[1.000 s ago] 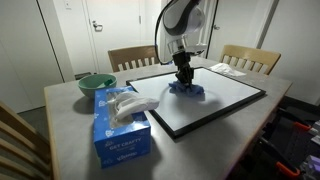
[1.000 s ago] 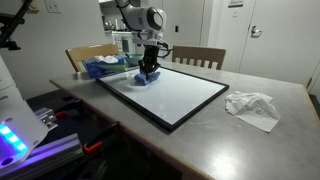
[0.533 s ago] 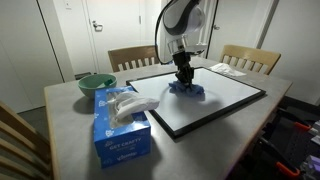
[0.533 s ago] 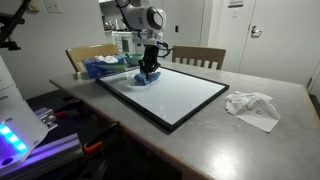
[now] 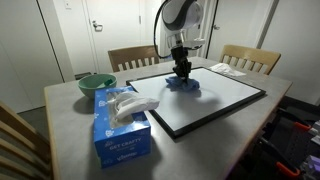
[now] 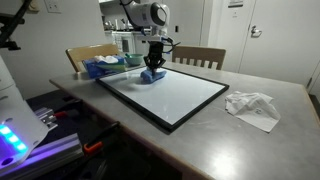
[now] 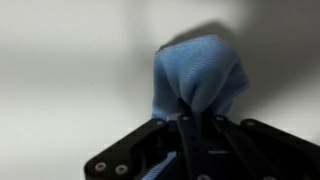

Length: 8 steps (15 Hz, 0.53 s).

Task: Use the blue cloth to wipe the whiteboard

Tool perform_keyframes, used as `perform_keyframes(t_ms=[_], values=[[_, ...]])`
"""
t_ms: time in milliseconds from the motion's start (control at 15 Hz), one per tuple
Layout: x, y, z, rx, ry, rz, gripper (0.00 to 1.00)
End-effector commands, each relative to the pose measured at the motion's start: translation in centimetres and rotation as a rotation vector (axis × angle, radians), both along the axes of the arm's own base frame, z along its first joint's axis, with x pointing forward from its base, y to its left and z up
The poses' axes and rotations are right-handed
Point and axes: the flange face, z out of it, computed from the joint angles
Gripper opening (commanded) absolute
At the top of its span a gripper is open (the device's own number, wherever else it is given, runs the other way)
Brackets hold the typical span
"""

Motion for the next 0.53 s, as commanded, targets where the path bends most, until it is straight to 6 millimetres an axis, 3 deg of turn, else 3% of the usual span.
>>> perform_keyframes(t_ms=[0, 467], values=[[2.4, -0.6, -0.4, 0.015, -0.032, -0.004, 0.03], [5.4, 0.1, -1.5, 0.025, -0.077, 0.0, 0.03]])
